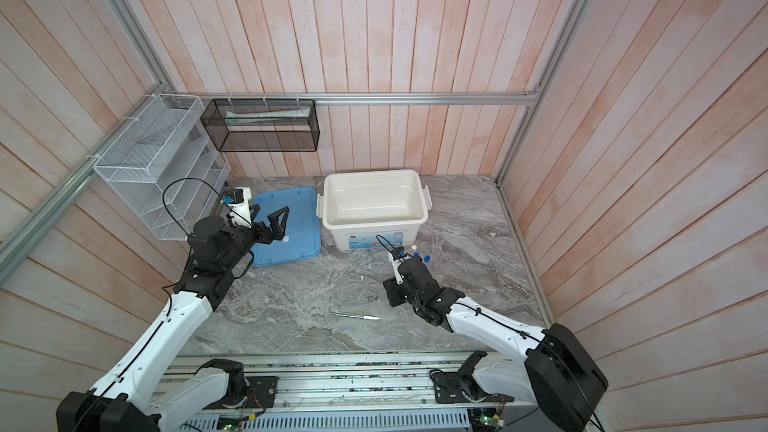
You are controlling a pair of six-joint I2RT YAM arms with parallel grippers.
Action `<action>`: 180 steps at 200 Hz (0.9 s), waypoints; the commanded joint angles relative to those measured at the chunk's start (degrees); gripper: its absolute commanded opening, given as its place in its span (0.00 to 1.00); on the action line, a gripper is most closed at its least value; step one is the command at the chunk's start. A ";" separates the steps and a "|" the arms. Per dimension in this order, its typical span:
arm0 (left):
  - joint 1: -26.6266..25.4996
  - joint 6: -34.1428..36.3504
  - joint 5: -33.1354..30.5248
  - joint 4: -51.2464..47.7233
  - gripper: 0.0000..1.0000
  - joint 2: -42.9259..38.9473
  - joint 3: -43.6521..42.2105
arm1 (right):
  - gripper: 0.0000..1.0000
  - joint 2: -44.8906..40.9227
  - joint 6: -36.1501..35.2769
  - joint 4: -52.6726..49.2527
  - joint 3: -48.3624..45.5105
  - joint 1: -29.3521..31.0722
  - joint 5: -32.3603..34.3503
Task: Organize the chemistry lab equipment
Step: 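Close the right gripper on the clear funnel and lift it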
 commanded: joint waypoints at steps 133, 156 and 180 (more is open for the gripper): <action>1.18 2.40 -0.66 -0.59 1.00 -0.40 1.18 | 0.05 2.09 0.24 0.49 2.62 1.05 1.36; 1.19 2.51 -0.32 -0.51 1.00 -1.10 0.82 | 0.04 3.25 -3.58 -5.33 9.59 1.05 0.20; 1.17 2.43 -0.15 -0.53 1.00 -1.37 0.73 | 0.03 4.50 -8.99 -13.86 19.34 1.05 -1.18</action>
